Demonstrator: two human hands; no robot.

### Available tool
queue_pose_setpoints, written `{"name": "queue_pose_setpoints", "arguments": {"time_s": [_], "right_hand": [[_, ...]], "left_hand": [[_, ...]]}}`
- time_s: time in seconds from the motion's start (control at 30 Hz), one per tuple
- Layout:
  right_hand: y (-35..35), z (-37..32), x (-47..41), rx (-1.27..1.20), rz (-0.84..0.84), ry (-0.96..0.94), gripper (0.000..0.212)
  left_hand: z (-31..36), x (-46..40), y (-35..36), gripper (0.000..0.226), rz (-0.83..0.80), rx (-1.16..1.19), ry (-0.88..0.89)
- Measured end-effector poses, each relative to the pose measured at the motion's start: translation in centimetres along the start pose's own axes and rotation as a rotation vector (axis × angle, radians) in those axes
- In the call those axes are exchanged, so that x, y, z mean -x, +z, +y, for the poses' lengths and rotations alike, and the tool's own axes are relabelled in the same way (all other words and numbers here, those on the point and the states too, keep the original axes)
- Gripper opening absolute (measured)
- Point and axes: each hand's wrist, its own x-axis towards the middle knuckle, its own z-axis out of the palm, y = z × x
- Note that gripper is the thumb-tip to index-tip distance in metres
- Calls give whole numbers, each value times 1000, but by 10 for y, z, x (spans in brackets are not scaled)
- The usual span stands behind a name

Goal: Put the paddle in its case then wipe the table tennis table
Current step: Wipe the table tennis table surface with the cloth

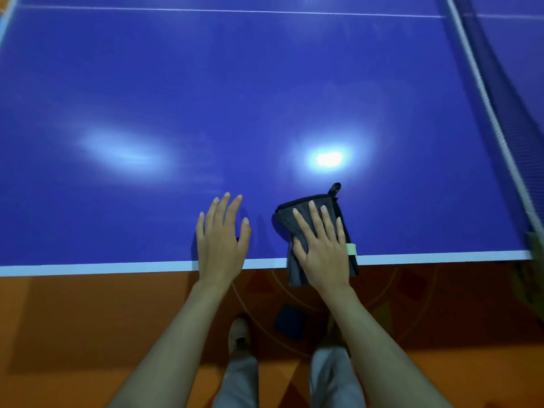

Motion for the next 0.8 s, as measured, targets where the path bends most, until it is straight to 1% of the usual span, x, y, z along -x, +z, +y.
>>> {"name": "queue_pose_setpoints", "arguments": {"time_s": [0.2,0.43,0.6,0.8], "right_hand": [[-12,96,5,-36,-3,9,66],[-27,220,11,-55,-7,45,67],[-37,313,22,-56,11,109,67],[-49,401,39,-75,14,194,67]], "left_hand": [[83,8,43,49,-43,-2,-6],[184,11,98,47,-74,81,-102],[248,12,131,46,-108,122,-168],[301,7,152,44,-122,70,-103]]}}
